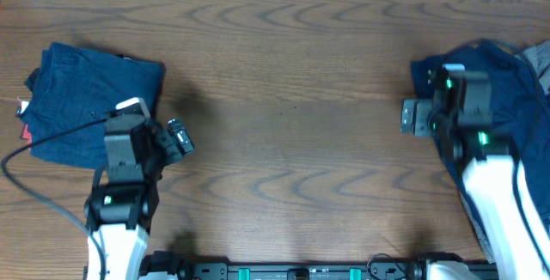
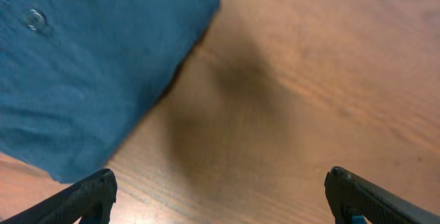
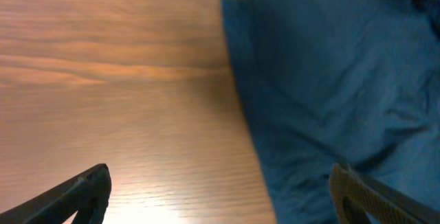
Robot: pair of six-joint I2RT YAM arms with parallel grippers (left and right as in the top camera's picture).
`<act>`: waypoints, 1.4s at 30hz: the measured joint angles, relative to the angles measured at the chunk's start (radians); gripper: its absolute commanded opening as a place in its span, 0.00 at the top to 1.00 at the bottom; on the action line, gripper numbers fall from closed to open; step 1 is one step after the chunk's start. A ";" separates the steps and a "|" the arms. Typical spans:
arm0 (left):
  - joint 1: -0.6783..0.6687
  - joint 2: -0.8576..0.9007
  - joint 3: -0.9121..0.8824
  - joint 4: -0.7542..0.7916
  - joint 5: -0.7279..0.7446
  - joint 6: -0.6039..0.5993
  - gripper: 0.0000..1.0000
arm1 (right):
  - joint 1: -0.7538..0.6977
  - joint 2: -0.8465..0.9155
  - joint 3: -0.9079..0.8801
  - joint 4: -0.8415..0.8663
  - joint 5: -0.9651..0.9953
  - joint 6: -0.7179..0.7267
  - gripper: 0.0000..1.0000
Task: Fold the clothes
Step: 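Reach the right gripper to the right pile and grasp the navy shorts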
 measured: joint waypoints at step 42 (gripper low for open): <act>0.000 0.125 0.007 -0.012 0.004 0.000 0.02 | -0.170 0.520 0.080 0.280 0.129 0.002 0.99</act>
